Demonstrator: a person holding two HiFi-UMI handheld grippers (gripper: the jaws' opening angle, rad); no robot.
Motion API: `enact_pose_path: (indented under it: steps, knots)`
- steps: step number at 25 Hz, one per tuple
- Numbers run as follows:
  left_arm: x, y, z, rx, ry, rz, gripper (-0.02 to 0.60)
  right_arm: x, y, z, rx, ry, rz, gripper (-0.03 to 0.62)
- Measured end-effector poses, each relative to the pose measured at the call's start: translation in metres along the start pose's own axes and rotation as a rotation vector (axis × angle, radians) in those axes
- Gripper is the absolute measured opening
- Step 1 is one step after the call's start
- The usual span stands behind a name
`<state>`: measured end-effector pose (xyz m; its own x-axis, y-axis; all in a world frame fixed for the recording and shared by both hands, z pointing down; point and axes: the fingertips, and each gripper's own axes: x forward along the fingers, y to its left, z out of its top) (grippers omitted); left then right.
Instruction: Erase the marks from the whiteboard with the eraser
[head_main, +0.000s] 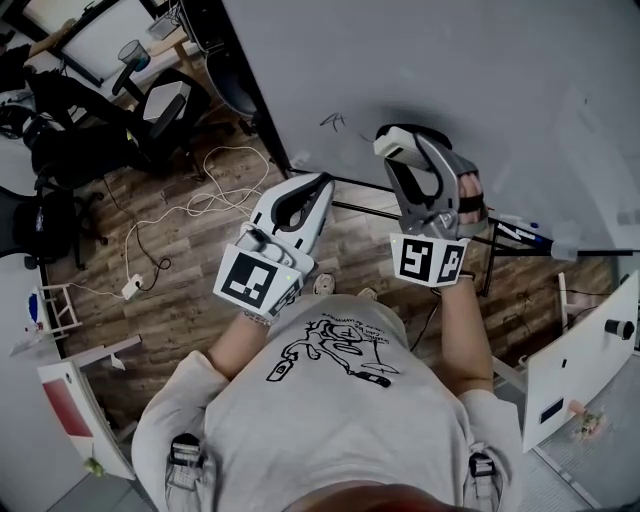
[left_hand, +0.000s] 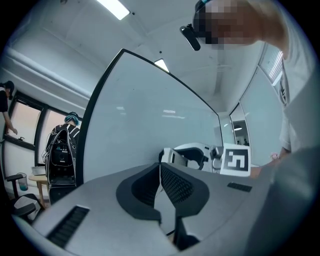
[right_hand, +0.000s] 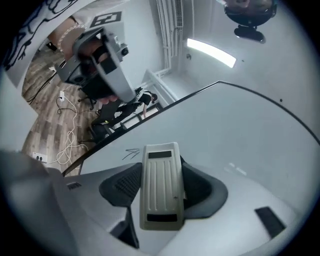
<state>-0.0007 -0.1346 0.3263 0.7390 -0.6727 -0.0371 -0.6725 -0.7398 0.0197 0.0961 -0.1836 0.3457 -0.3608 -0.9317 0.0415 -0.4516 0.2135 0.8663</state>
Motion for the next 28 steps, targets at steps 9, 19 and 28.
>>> enact_pose_path:
  steps: [9,19,28]
  knots:
    - [-0.008,0.007,0.002,0.008,-0.005,0.015,0.023,-0.006,-0.076,0.03,0.047,-0.045,-0.128,0.261]
    - [-0.012,0.011,0.003,0.011,-0.007,0.021,0.023,0.02,-0.08,0.007,0.095,0.007,-0.127,0.261]
    - [-0.012,0.009,0.001,0.014,-0.001,0.021,0.023,0.022,-0.072,0.004,0.075,-0.011,-0.149,0.259]
